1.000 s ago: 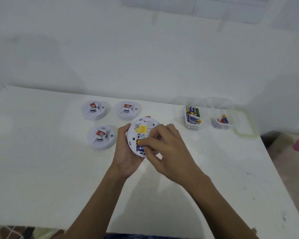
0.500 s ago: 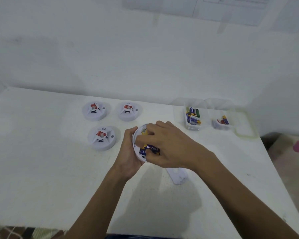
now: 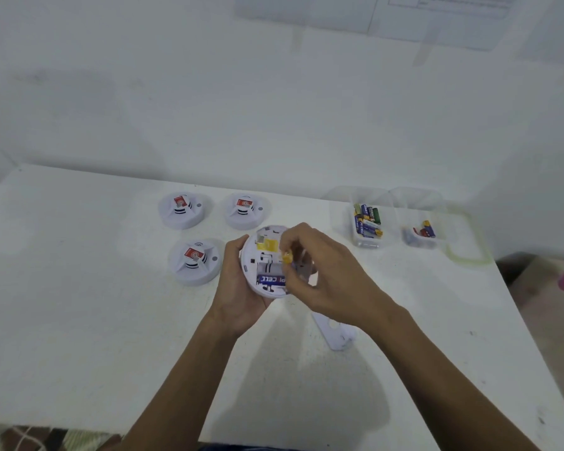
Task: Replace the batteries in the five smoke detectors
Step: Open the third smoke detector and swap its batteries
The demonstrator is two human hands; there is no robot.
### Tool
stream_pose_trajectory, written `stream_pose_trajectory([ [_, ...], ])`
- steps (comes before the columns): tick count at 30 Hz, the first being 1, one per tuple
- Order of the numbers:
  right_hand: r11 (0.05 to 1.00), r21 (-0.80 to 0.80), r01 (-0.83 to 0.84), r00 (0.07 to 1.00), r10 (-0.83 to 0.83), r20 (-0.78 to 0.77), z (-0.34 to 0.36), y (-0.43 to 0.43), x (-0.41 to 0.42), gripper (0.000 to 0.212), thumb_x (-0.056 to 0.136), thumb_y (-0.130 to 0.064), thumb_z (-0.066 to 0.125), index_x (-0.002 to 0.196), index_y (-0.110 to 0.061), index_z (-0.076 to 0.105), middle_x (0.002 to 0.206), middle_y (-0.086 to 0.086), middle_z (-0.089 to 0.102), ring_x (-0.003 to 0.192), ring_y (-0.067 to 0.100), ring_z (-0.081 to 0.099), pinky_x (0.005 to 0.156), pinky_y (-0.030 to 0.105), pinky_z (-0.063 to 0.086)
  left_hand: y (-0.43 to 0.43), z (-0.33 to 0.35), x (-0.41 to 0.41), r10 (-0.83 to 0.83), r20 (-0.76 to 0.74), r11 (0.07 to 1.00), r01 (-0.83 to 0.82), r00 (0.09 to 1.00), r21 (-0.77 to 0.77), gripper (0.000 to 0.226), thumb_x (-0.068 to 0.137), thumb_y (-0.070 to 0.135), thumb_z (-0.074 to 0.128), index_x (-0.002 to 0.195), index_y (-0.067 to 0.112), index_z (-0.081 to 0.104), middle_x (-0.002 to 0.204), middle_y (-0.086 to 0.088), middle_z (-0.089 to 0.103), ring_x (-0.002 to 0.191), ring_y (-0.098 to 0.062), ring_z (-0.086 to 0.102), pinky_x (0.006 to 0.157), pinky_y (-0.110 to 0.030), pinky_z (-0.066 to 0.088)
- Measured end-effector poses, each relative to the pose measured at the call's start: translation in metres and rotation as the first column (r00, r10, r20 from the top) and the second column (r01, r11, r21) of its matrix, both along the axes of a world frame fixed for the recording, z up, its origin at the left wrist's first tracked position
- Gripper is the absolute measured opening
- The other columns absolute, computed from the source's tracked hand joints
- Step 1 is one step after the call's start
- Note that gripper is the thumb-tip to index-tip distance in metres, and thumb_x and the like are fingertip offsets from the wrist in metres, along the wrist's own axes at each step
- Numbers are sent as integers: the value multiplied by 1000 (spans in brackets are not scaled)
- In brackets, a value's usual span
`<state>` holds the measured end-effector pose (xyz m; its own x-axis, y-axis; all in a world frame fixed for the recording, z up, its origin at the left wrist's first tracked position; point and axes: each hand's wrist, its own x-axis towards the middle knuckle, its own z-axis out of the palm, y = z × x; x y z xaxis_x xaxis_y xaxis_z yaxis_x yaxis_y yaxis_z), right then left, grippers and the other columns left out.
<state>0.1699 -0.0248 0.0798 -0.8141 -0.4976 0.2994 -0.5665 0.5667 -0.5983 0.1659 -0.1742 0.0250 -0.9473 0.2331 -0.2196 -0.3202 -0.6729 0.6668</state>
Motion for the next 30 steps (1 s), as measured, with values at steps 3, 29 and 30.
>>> stream_pose_trajectory([
  [3,970,-203,135,991,-127,51,-3,0,7,15,85,-9,54,99,-15,54,89,-9,56,79,10,57,59,24,51,-4,3,-4,-12,26,998,10,1000,57,51,89,41,31,83,25,79,90,-5,75,79,-18,72,66,-31,60],
  [29,721,-162,674,722,-596,352,-15,-40,32,18,84,-31,69,96,-18,64,89,-7,65,74,-1,56,66,1,39,1,-4,-8,68,-97,994,-59,993,89,86,59,56,78,133,22,52,137,-15,54,124,-37,53,101,-51,42],
  [30,711,-170,683,708,-586,393,-15,-41,31,19,84,-31,70,96,-19,63,88,-8,65,75,0,57,64,3,41,1,-4,-8,76,-97,994,-69,992,83,85,57,56,79,131,22,54,134,-14,56,121,-35,56,99,-50,44],
])
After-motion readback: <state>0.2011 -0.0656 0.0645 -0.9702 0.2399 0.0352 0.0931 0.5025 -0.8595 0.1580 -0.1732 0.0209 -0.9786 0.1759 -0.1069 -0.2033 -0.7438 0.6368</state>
